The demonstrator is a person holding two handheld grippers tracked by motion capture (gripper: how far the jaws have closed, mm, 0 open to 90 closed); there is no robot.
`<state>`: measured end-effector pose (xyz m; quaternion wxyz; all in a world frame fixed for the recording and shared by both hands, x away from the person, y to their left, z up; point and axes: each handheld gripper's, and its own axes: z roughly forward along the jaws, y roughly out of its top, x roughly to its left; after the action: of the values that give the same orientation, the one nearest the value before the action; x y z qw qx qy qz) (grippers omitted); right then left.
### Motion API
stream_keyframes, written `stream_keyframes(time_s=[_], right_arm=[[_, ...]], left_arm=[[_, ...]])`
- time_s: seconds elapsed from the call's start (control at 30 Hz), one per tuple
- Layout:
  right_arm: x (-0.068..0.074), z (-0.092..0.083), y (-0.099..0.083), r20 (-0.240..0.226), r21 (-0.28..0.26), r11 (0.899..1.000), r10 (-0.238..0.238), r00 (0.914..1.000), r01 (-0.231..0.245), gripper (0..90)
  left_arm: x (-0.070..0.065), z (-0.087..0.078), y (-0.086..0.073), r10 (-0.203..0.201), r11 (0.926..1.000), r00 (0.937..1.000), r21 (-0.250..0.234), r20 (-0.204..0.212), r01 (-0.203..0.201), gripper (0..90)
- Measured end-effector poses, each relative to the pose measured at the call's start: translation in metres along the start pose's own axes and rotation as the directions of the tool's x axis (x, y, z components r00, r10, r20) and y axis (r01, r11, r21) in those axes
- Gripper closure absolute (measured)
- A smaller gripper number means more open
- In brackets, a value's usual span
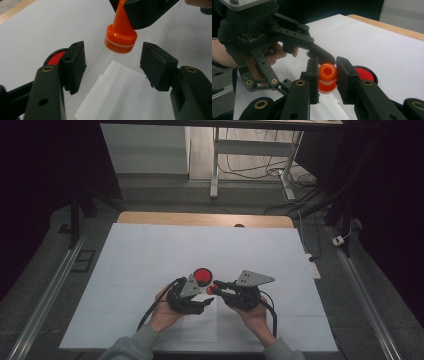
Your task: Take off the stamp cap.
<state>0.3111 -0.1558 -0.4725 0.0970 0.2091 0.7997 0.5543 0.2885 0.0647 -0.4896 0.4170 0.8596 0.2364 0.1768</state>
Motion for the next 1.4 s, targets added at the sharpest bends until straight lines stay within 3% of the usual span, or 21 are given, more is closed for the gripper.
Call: stream_keyframes(time_s=[0.97,1.4], right_arm=[[0.0,0.0016,-0.0014,-0.005,0.009,1.0,0.003,1.0,-0.002,72.2],[-0.0002,0.0014,-0.0018,-0.006,0.005,1.0,0.01,0.9999,-0.01,72.2]], left_arm=[[-0.0043,0.0064,0.0017,0.078,0.9967,0.9969,0.022,-0.011,-0.078,59.1],[-0.0046,0.007,0.0016,0.083,0.9963,0.9964,0.021,-0.013,-0.083,64.0]])
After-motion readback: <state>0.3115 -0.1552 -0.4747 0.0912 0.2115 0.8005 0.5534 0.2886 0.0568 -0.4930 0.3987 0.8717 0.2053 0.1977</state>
